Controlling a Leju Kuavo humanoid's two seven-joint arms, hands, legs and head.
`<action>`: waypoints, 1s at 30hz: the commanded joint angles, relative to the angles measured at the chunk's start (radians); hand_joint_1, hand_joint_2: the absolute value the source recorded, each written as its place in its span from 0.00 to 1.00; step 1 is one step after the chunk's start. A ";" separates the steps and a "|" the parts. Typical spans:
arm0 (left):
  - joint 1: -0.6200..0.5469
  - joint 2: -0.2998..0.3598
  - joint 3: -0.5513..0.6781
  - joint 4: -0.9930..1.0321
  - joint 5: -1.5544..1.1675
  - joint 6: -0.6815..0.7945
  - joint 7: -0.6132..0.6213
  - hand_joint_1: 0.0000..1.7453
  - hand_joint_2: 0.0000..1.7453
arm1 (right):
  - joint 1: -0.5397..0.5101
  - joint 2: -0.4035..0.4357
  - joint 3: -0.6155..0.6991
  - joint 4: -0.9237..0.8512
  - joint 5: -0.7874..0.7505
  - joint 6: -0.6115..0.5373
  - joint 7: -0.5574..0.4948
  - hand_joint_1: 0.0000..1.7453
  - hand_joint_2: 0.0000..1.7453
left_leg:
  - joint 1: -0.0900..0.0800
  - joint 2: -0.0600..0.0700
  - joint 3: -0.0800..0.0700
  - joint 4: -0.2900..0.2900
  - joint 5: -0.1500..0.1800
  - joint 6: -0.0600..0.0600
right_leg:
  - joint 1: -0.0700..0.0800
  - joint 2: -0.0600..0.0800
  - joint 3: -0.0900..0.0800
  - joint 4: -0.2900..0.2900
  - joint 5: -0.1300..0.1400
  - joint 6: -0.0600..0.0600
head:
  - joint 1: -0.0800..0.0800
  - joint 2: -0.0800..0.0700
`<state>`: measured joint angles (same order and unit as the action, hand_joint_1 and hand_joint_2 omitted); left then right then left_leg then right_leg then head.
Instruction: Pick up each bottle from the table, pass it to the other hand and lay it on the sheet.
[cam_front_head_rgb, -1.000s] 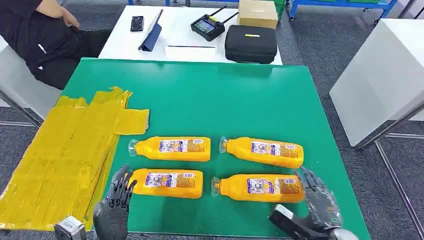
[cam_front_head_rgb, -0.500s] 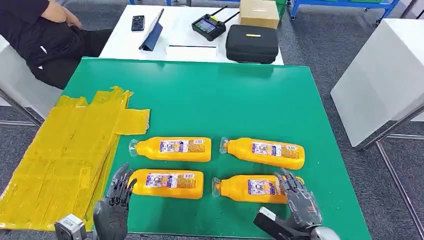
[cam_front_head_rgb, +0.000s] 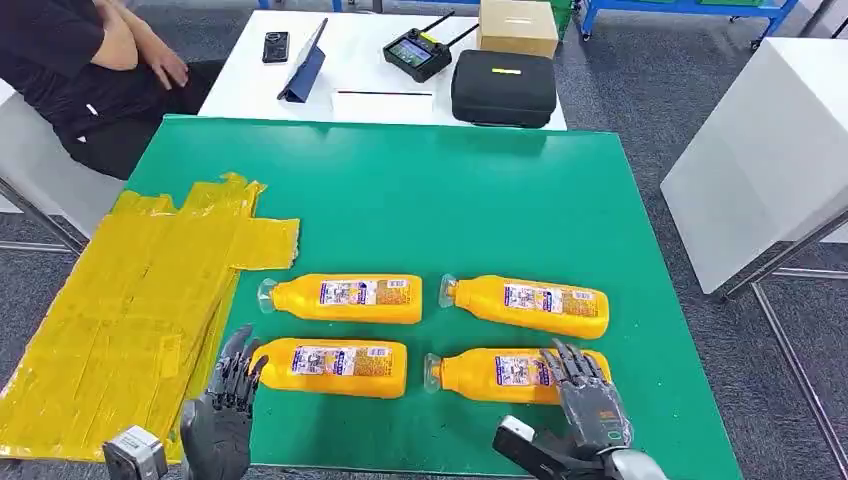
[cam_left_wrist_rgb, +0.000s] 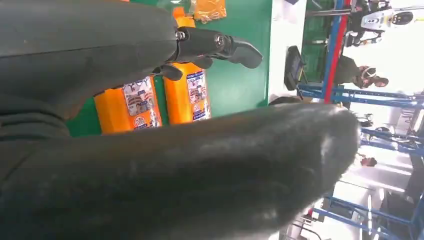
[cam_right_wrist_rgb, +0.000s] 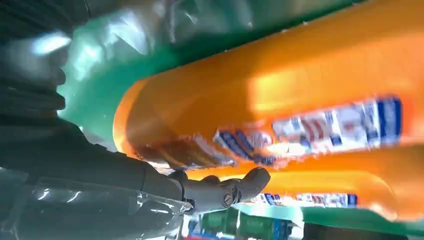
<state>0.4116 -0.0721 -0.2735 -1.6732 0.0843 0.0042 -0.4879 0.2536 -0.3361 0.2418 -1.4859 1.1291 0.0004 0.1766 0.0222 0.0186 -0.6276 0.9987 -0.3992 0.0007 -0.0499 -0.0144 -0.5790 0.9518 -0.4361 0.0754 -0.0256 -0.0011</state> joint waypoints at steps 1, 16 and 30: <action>0.013 0.035 -0.008 0.019 0.034 0.049 0.001 0.00 0.00 | -0.060 0.039 0.046 0.147 0.120 -0.008 0.057 0.00 1.00 | 0.001 -0.002 0.006 -0.001 -0.002 0.001 | 0.001 0.000 0.004 -0.001 -0.002 -0.007 | 0.000 0.000; 0.014 0.054 -0.028 0.017 0.064 0.096 -0.005 0.00 0.00 | -0.033 0.014 0.061 0.108 0.172 0.095 0.081 0.00 1.00 | 0.000 -0.003 0.009 -0.001 -0.003 0.001 | 0.001 -0.001 0.007 -0.001 -0.004 -0.008 | 0.000 0.000; -0.030 0.099 -0.068 0.051 0.132 0.144 -0.014 0.00 0.00 | -0.024 -0.080 0.176 0.148 -0.025 0.269 0.110 1.00 1.00 | 0.002 -0.007 0.019 -0.002 -0.005 0.000 | 0.002 -0.004 0.016 -0.003 -0.007 -0.011 | 0.000 0.000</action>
<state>0.4050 -0.0179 -0.3174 -1.6652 0.2010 0.1339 -0.4986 0.1713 -0.3940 0.3296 -1.4355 1.1498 0.1945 0.2678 0.0227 0.0199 -0.6092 0.9986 -0.4051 0.0008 -0.0498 -0.0129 -0.5657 0.9508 -0.4418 0.0720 -0.0252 -0.0011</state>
